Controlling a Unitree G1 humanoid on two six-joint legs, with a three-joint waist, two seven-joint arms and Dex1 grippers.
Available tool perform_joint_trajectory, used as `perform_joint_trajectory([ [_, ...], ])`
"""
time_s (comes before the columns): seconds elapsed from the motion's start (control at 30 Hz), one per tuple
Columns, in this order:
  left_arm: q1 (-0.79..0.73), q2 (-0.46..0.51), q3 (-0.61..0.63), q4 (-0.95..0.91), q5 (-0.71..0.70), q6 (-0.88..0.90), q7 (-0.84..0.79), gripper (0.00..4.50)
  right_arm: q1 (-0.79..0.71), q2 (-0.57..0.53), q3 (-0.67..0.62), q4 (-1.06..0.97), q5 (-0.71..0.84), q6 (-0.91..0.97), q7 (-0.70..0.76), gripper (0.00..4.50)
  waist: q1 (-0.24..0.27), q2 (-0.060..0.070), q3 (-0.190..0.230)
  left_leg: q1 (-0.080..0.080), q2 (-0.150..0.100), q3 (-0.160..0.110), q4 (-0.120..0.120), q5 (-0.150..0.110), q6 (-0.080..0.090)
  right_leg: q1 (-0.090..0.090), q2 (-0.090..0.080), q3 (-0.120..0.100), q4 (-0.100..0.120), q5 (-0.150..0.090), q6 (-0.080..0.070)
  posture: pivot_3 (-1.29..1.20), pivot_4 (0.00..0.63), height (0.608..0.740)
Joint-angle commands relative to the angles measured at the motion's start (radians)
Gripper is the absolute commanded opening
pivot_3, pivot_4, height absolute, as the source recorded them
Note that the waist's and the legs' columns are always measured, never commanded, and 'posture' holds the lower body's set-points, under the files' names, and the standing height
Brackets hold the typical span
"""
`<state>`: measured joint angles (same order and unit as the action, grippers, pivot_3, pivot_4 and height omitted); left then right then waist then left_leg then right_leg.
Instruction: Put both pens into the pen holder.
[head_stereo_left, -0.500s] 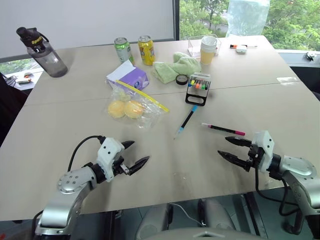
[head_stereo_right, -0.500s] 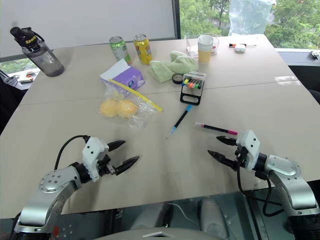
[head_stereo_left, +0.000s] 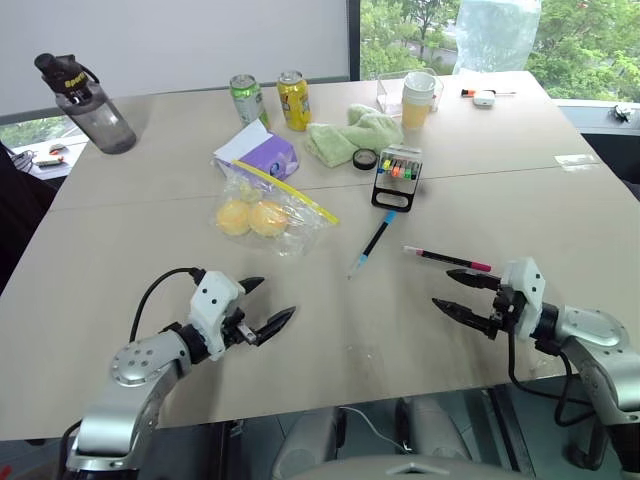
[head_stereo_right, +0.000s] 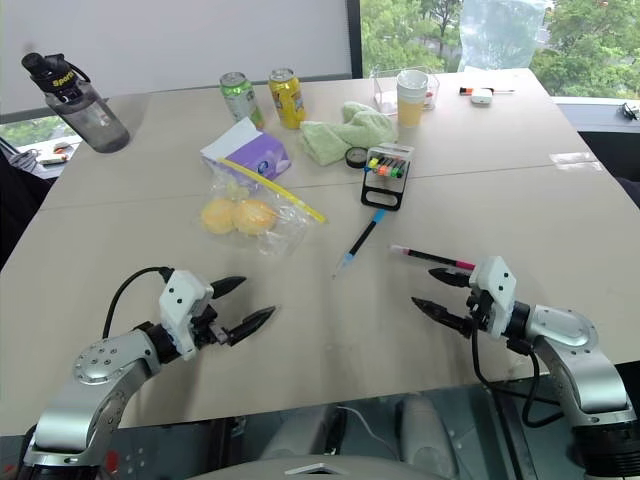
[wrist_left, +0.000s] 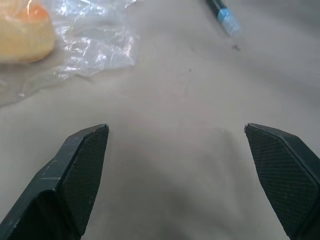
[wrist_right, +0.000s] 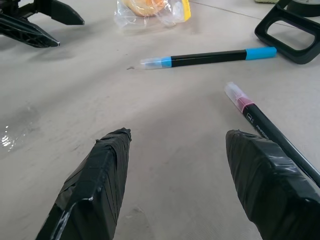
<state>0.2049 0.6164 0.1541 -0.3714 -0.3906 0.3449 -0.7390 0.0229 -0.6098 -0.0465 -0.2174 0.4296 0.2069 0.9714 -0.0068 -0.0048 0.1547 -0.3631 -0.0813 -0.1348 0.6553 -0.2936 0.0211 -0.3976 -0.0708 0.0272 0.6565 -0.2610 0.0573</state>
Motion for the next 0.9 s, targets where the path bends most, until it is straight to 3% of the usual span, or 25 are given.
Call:
perform_joint_trajectory([
  [0.03,-0.006,0.002,0.029,-0.038,-0.029,0.008,0.0,4.5,-0.011,0.004,-0.005,-0.01,0.01,-0.015,0.007,3.22,0.0,0.0,0.0,0.0,0.0,0.0,0.0,0.0,0.0,0.0,0.0,0.0,0.0,0.0,0.0,0.0,0.15,0.74],
  [0.33,-0.009,-0.002,0.041,-0.05,-0.051,0.016,0.009,4.5,-0.015,0.01,-0.005,-0.012,0.011,-0.014,0.006,3.22,0.0,0.0,0.0,0.0,0.0,0.0,0.0,0.0,0.0,0.0,0.0,0.0,0.0,0.0,0.0,0.0,0.15,0.74],
  [0.5,-0.115,-0.066,0.12,-0.016,-0.13,0.02,0.083,4.5,-0.02,0.012,-0.007,-0.01,0.011,-0.013,0.007,3.22,0.004,0.0,0.0,0.0,0.0,0.0,0.0,0.0,0.0,0.0,0.0,-0.001,0.0,0.0,0.0,0.0,0.15,0.74],
  [0.63,-0.289,-0.124,0.134,0.069,-0.058,-0.015,0.228,4.5,-0.03,0.015,-0.003,-0.005,0.008,-0.013,0.007,3.22,0.017,0.0,0.0,0.0,0.0,-0.001,0.0,0.0,-0.001,0.0,0.0,-0.001,0.001,0.0,0.0,0.0,0.15,0.74],
  [0.77,-0.417,-0.15,0.037,0.183,0.053,-0.029,0.284,4.5,-0.041,0.021,0.005,0.002,0.003,-0.018,0.007,3.22,0.02,-0.001,0.0,0.0,-0.001,0.0,0.0,0.001,-0.001,0.0,0.0,-0.003,0.001,0.0,0.0,0.0,0.15,0.74],
  [0.9,-0.556,-0.175,-0.035,0.354,0.141,0.07,0.365,4.5,-0.049,0.021,0.0,0.007,-0.002,-0.028,0.004,3.22,0.02,-0.002,0.0,0.0,-0.001,0.0,0.001,0.001,-0.001,0.0,0.0,-0.005,0.001,0.0,0.0,0.0,0.15,0.74],
])
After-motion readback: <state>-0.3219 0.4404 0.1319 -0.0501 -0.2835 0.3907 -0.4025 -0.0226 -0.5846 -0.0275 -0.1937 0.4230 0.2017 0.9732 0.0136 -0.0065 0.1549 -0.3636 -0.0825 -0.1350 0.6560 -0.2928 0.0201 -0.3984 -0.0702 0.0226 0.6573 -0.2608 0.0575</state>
